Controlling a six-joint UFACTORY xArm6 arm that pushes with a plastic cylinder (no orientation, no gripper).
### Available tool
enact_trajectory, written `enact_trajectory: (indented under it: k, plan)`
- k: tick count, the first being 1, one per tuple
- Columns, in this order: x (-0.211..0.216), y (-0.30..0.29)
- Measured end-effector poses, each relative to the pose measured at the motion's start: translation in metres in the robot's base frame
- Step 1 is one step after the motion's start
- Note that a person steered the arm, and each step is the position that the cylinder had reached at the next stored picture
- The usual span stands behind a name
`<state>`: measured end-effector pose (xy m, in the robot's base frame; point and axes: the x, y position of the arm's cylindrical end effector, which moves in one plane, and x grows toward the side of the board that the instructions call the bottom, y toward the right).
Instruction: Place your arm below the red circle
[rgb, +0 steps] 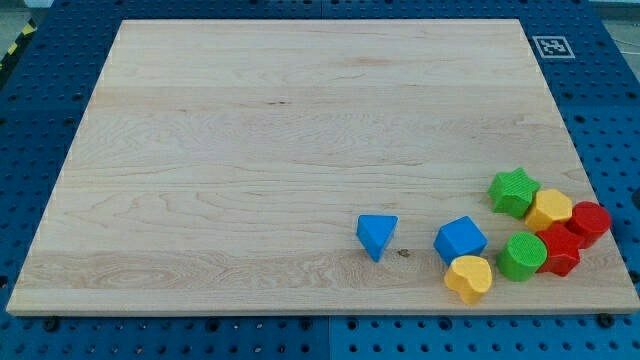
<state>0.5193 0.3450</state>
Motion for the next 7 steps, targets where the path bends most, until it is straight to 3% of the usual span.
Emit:
enact_trajectory:
  k: [1,2,3,7]
  plan:
    - [0.07,-0.001]
    - [0.093,-0.02]
    - [0.088,-0.053]
    - [0.085,-0.063]
